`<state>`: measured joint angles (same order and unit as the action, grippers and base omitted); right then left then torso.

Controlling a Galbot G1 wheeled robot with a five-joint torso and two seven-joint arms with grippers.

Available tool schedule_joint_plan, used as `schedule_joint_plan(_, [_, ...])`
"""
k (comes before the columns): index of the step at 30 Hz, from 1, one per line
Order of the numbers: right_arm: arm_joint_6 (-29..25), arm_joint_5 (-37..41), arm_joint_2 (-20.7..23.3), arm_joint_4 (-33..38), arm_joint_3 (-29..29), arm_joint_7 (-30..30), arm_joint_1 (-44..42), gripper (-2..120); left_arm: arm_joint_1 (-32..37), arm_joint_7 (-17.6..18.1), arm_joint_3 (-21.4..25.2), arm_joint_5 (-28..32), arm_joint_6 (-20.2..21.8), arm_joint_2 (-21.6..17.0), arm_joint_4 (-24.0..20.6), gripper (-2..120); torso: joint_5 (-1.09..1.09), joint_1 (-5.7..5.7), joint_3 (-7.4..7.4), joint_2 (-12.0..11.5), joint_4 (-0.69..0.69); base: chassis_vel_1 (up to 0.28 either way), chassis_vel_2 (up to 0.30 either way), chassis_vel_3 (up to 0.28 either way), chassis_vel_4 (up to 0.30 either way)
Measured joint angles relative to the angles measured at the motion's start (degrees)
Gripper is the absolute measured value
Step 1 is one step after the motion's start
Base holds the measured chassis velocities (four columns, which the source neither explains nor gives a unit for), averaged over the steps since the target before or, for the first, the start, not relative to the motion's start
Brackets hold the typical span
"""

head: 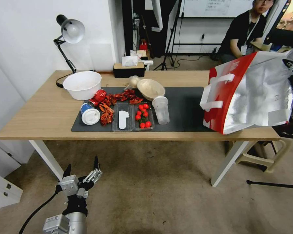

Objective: Pick up the food delivery bag from the floor and place it on the table.

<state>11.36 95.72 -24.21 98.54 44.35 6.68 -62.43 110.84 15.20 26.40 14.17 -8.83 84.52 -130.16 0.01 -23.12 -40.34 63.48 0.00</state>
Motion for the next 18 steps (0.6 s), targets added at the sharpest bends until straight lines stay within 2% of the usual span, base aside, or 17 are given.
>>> schedule_joint_plan(11, [1.33,-0.05,0.53,-4.19,-8.75,-1.6,7.17,0,0.27,-0.01,-0.15,-0.45,-1.07,0.46,0.13,100,0.0,0.0,0.0,0.0,0.0,0.0,0.0,0.0,0.0])
schedule_joint_plan(18, [1.96,-0.29,-0.05,-5.63,-11.78,-1.91,10.61,0,0.34,-0.03,-0.2,-0.54,-1.19,0.5,0.14,100,0.0,0.0,0.0,0.0,0.0,0.0,0.0,0.0,0.0])
